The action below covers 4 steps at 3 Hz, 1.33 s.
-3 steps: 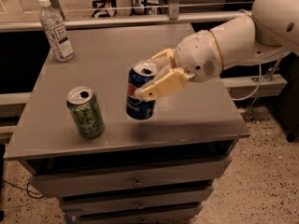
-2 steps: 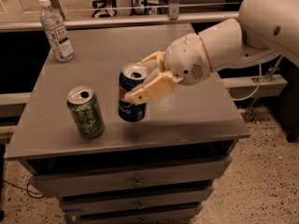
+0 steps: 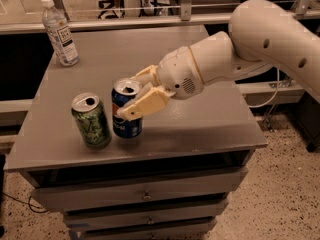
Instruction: Move pepsi can near green can
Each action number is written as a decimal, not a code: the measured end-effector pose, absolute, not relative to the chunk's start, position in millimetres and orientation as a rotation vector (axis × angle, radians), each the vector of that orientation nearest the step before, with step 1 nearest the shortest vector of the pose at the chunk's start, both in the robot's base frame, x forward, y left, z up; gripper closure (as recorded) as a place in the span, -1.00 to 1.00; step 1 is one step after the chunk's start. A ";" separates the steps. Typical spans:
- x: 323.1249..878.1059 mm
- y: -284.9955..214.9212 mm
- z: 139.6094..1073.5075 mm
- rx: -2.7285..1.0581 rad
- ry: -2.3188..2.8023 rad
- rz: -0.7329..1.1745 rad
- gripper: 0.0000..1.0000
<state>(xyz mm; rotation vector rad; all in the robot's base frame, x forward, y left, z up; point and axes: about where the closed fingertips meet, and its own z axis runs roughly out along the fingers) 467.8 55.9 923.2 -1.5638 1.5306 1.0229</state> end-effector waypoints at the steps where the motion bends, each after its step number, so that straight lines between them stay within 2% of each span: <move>1: 473.2 69.1 912.6 -1.588 1.520 1.031 0.65; 4: 479.7 85.6 891.0 -1.651 1.466 1.042 -0.77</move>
Offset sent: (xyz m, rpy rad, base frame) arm 0.0244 0.0242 -0.0390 -0.0182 -0.0042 0.0448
